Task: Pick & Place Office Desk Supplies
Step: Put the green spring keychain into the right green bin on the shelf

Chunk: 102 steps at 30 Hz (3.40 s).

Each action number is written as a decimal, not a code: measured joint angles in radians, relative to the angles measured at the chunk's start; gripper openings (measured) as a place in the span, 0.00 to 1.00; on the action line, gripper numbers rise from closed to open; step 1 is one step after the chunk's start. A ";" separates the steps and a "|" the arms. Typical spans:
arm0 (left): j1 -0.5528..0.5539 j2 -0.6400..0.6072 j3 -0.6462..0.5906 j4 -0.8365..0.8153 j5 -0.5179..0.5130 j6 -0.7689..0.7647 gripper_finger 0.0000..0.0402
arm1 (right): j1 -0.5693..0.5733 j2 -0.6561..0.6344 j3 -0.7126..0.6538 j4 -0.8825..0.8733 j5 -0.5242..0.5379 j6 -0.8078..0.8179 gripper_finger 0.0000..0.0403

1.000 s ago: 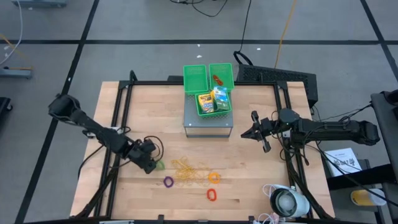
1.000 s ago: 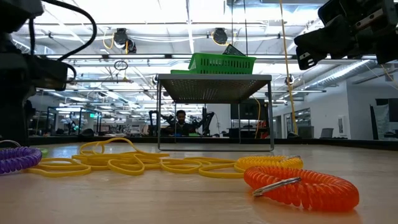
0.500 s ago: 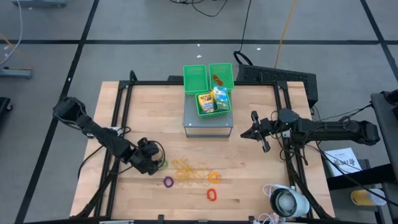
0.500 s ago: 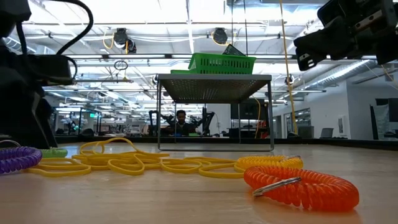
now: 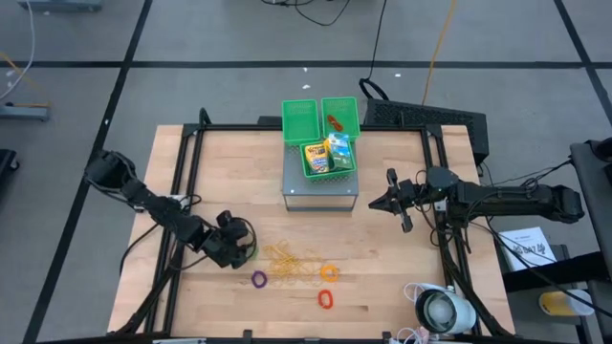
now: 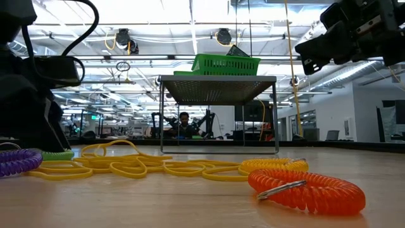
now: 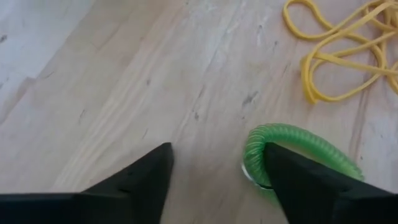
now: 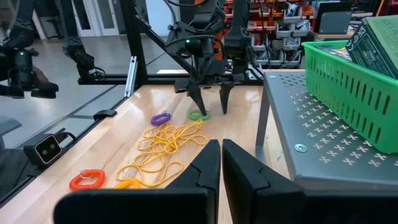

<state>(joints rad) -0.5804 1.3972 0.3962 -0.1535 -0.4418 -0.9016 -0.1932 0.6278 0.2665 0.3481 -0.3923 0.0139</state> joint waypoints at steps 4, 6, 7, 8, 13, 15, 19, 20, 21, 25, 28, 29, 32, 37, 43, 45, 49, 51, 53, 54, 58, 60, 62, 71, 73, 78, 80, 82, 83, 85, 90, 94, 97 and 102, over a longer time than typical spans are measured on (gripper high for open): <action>0.000 0.001 0.000 0.007 0.005 0.001 0.46 | 0.000 0.000 0.000 0.000 0.000 0.000 0.02; 0.000 0.002 0.000 0.009 -0.003 0.000 0.38 | 0.000 0.000 0.000 0.000 0.000 0.000 0.02; -0.001 0.002 0.000 0.009 -0.015 -0.001 0.34 | 0.000 0.000 0.000 0.000 0.000 0.000 0.02; 0.001 0.002 0.000 0.006 -0.036 -0.003 0.31 | 0.000 0.000 0.000 0.000 0.000 0.000 0.02; 0.026 0.002 0.000 -0.008 -0.090 -0.068 0.17 | 0.000 0.000 0.000 0.000 0.000 0.000 0.02; 0.034 0.002 0.000 -0.009 -0.101 -0.060 0.12 | 0.000 0.000 0.000 0.000 -0.001 0.000 0.02; 0.044 -0.012 -0.001 -0.002 -0.139 -0.034 0.03 | 0.000 0.000 0.000 0.000 0.000 0.000 0.02; 0.044 -0.024 0.000 -0.005 -0.153 -0.033 0.03 | 0.000 0.000 0.000 0.000 0.000 0.001 0.02; 0.044 -0.038 0.002 -0.010 -0.169 -0.022 0.04 | 0.000 0.000 0.000 0.001 0.000 0.004 0.02; 0.045 -0.095 0.038 -0.012 -0.218 0.096 0.03 | 0.000 0.000 0.000 0.018 0.000 0.012 0.02; 0.045 -0.150 0.075 -0.027 -0.279 0.198 0.02 | 0.000 0.000 0.000 0.031 -0.001 0.013 0.02; 0.047 -0.169 0.093 -0.023 -0.308 0.236 0.02 | 0.000 0.000 0.000 0.037 0.000 0.013 0.02; 0.062 -0.205 0.148 -0.005 -0.372 0.376 0.04 | 0.000 0.001 0.000 0.068 0.000 0.030 0.02; 0.117 -0.234 0.231 0.069 -0.365 0.657 0.02 | 0.004 0.014 0.001 0.154 0.003 0.057 0.02; 0.199 -0.214 0.287 0.323 -0.242 0.991 0.04 | 0.037 0.050 0.001 0.213 0.021 0.057 0.02; 0.226 -0.197 0.298 0.390 -0.191 1.092 0.03 | 0.060 0.071 0.001 0.252 0.071 0.058 0.02; 0.292 -0.135 0.324 0.528 -0.071 1.206 0.02 | 0.105 0.123 0.001 0.324 0.178 0.068 0.05; 0.322 -0.089 0.344 0.568 -0.014 1.230 0.03 | 0.125 0.150 0.001 0.367 0.186 0.068 0.10; 0.344 -0.040 0.382 0.572 0.033 1.256 0.04 | 0.145 0.182 0.001 0.419 0.186 0.068 0.16; 0.352 -0.013 0.407 0.572 0.053 1.269 0.03 | 0.155 0.199 0.001 0.448 0.186 0.068 0.20; 0.376 0.091 0.519 0.573 0.136 1.318 0.02 | 0.193 0.278 0.001 0.585 0.192 0.055 0.37; 0.380 0.137 0.577 0.572 0.167 1.345 0.02 | 0.213 0.319 0.001 0.641 0.237 0.044 0.45; 0.380 0.176 0.631 0.570 0.179 1.368 0.04 | 0.230 0.357 0.007 0.667 0.296 0.016 0.51; 0.401 0.296 0.819 0.453 0.183 1.415 0.02 | 0.287 0.533 0.141 0.649 0.341 -0.060 0.57; 0.405 0.302 0.827 0.437 0.183 1.414 0.02 | 0.293 0.561 0.156 0.642 0.341 -0.074 0.54; 0.404 0.302 0.828 0.425 0.176 1.414 0.06 | 0.294 0.579 0.164 0.641 0.343 -0.107 0.47; 0.399 0.302 0.828 0.423 0.171 1.419 0.05 | 0.293 0.573 0.164 0.633 0.343 -0.109 0.43; 0.399 0.302 0.828 0.416 0.171 1.420 0.03 | 0.293 0.568 0.164 0.627 0.343 -0.118 0.38; 0.399 0.302 0.828 0.414 0.171 1.419 0.02 | 0.293 0.562 0.164 0.609 0.343 -0.126 0.35; 0.399 0.302 0.828 0.409 0.171 1.419 0.02 | 0.293 0.558 0.163 0.589 0.343 -0.137 0.29; 0.399 0.302 0.828 0.411 0.170 1.419 0.07 | 0.292 0.557 0.163 0.583 0.343 -0.142 0.13; 0.399 0.302 0.828 0.411 0.170 1.417 0.10 | 0.291 0.557 0.163 0.574 0.341 -0.178 0.04; 0.399 0.301 0.828 0.412 0.170 1.417 0.09 | 0.291 0.557 0.163 0.557 0.342 -0.186 0.05; 0.399 0.301 0.828 0.442 0.147 1.356 0.12 | 0.290 0.557 0.163 0.546 0.344 -0.187 0.04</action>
<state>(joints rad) -0.1818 1.6985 1.2240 0.2886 -0.2946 0.4544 0.0966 1.1847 0.4294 0.8939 -0.0486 -0.1730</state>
